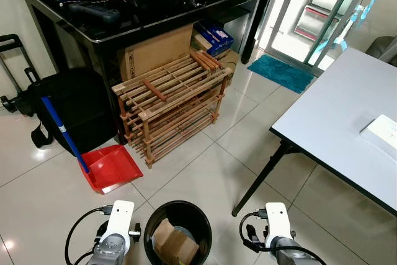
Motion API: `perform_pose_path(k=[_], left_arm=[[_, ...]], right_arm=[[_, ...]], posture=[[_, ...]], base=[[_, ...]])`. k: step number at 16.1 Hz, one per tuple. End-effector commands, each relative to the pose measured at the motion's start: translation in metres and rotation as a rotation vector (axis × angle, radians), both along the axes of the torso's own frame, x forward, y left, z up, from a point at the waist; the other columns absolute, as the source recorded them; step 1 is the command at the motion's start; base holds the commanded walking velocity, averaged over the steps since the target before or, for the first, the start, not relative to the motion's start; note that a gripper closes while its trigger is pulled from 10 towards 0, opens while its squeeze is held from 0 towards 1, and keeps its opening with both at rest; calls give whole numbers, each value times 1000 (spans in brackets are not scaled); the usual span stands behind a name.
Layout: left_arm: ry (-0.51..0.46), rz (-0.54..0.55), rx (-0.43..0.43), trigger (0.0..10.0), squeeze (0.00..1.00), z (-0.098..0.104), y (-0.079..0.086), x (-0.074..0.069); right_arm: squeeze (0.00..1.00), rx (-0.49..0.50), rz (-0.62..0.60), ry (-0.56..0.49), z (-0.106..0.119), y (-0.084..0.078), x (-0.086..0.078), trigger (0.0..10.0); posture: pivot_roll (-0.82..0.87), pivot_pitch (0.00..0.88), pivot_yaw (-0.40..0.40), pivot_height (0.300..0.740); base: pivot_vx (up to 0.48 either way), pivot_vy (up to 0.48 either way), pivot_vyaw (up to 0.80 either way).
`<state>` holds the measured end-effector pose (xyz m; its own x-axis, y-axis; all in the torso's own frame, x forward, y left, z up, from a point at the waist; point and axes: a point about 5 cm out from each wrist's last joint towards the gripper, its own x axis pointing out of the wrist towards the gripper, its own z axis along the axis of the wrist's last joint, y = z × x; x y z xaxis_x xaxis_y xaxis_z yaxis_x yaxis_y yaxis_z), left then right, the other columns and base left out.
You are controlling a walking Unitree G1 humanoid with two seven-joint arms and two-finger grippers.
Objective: Picking trash to rubbish bin
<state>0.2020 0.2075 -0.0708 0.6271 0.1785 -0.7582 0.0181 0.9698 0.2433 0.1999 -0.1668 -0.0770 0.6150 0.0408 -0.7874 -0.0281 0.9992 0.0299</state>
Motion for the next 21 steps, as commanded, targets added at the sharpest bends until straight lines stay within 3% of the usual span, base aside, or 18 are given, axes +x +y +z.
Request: perform_pose_path(k=[1, 8, 21], left_arm=[[13, 8, 11, 10000, 0, -2, 0, -3], [24, -7, 39, 10000, 0, -3, 0, -5], [28, -13, 56, 10000, 0, -3, 0, -6]], right_arm=[[0, 1, -15, 11, -1, -3, -1, 10000], [0, -1, -29, 10, 0, -5, -1, 10000], [0, 13, -44, 9, -1, -5, -1, 10000]], posture=[[34, 0, -104, 740], [27, 9, -103, 740], [26, 20, -104, 740]], base=[[0, 0, 0], [0, 0, 0], [0, -372, -300]])
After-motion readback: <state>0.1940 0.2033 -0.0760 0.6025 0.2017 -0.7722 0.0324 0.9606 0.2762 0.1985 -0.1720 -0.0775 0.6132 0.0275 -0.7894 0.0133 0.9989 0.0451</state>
